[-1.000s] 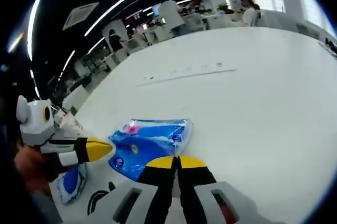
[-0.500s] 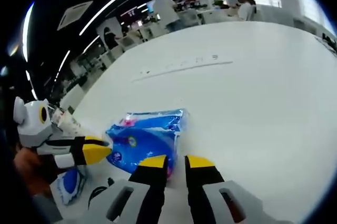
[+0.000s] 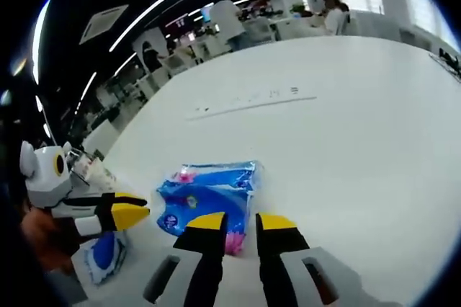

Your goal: Arrange the tabletop items into an orderly group along one side of the table until the central work area is clear of visible clutter.

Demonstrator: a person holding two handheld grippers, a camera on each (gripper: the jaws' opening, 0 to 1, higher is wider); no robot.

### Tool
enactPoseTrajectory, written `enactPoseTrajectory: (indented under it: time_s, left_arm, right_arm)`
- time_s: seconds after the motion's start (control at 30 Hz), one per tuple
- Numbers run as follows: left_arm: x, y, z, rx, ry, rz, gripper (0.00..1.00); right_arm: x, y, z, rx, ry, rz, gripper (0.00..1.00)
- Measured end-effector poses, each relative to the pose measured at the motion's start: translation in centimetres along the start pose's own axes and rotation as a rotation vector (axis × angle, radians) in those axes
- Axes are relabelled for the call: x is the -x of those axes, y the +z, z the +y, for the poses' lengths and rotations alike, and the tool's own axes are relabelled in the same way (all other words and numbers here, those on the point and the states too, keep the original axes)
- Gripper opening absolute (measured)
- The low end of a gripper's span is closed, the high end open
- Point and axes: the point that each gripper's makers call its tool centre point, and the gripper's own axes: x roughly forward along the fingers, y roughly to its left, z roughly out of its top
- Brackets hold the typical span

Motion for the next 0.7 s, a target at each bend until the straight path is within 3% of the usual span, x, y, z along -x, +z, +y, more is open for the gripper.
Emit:
enactPoseTrajectory:
  time_s: [0.3,0.7]
  left_arm:
    - [3.1,-1.3,1.7,0.032,0.033,-0.026,0.13]
    - [8.2,-3.8,5.2,0.067,0.097,-0.040,0.13]
  right_arm:
    - [0.6,0.4,1.7,0.015,0.032,-0.009,0.13]
    - [0.1,-1.6,7.1,0.044,0.110,0.015,0.14]
